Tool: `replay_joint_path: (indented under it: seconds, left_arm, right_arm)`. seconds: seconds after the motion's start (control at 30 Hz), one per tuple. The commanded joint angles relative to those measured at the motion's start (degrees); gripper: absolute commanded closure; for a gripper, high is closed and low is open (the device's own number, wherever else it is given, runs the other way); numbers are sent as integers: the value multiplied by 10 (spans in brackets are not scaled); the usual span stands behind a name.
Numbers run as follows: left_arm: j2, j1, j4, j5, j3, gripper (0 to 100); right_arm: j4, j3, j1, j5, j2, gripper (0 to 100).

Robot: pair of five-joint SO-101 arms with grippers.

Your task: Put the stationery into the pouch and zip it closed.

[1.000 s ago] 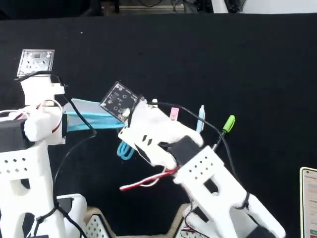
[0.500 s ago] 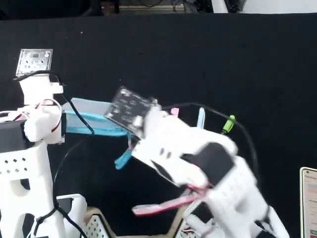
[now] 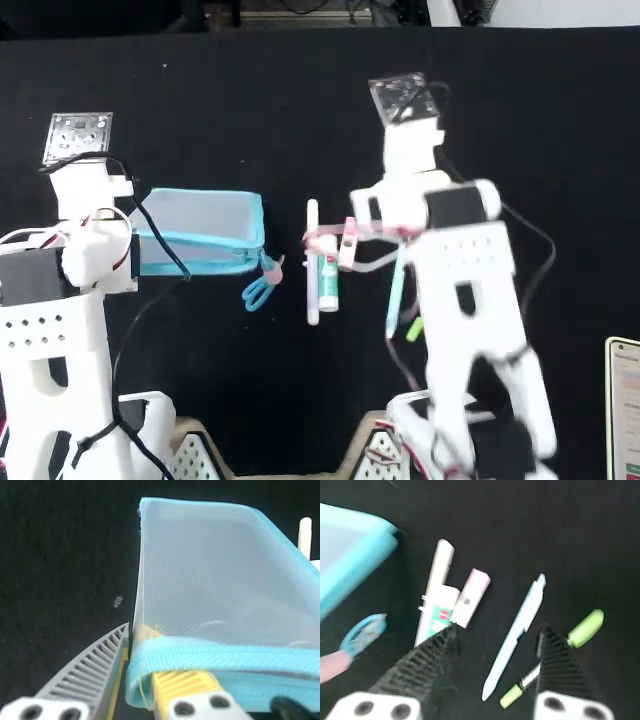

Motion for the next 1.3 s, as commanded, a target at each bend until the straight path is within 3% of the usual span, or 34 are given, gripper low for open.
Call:
replay_joint_path:
  seconds: [0.0,0.33,0.83,0.93,1.03,1.27]
  left_arm:
    - [0,5,-7,35,10,967]
    - [0,5,-6,37,13,967]
    - [0,5,-4,37,13,968]
    - [0,5,-6,37,13,968]
    - [0,5,-6,38,13,968]
    - [0,1,-6,38,13,968]
  right_arm:
    - [-67,4,66,-33,109,766]
    - [-156,-87,90,-34,347,794]
    - [34,-421,126,-31,636,827]
    - [79,-473,125,-30,675,890]
    - [102,-505,126,-18,698,994]
    - [164,-533,124,18,645,988]
